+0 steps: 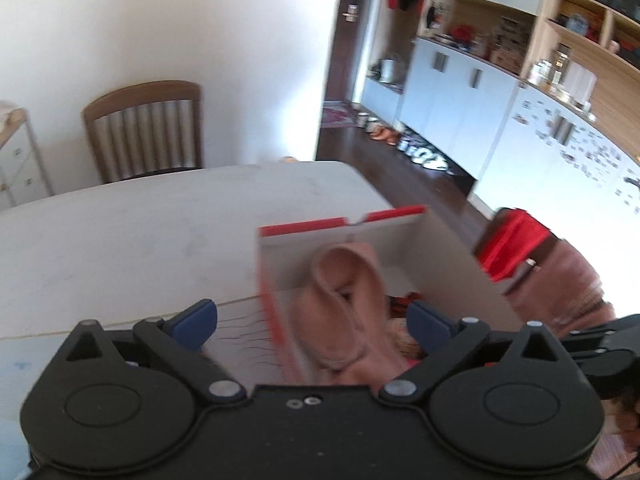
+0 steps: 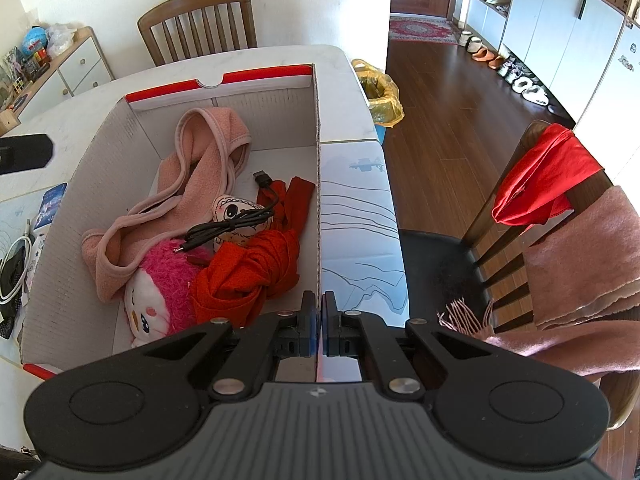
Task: Organize objects
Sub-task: 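Move the left gripper to the blue tissue pack on the table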
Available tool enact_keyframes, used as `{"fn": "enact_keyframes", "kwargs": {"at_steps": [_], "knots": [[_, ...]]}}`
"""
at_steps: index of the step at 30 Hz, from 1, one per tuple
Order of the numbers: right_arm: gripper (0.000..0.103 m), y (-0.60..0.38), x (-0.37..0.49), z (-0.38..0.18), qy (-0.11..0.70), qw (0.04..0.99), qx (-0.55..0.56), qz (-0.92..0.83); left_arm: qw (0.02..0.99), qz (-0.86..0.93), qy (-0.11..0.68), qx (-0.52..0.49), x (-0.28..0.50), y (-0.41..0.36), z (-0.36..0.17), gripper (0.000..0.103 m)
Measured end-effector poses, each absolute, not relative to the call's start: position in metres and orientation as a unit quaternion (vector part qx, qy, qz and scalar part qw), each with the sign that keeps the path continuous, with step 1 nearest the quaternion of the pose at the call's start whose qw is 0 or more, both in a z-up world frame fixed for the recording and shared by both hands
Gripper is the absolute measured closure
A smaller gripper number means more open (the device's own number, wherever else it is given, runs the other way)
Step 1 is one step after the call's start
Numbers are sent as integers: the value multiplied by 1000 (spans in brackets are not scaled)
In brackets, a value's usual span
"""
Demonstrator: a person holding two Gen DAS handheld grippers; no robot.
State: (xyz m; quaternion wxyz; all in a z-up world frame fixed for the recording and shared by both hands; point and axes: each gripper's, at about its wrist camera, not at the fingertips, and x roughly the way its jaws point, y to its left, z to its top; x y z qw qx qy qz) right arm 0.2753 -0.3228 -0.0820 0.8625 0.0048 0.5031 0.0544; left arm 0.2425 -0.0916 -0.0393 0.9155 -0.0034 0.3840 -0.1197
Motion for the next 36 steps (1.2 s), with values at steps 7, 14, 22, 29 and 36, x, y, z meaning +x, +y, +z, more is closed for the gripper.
{"fn": "enact_keyframes", "kwargs": {"at_steps": [7, 14, 22, 29, 36], "knots": [[101, -324, 275, -82, 504, 862, 2, 53, 920, -40, 390, 2, 255, -53, -55, 1], [101, -324, 275, -81, 505, 862, 3, 52, 911, 18, 413, 14, 270, -19, -78, 1], [101, -325, 274, -79, 509, 860, 4, 50, 889, 77, 452, -2, 290, 21, -110, 1], [101, -323, 274, -80, 513, 857, 1, 47, 869, 103, 484, -23, 301, 44, -135, 3], [101, -323, 275, -82, 517, 855, -1, 43, 862, 104, 496, -21, 312, 45, -148, 5]]}}
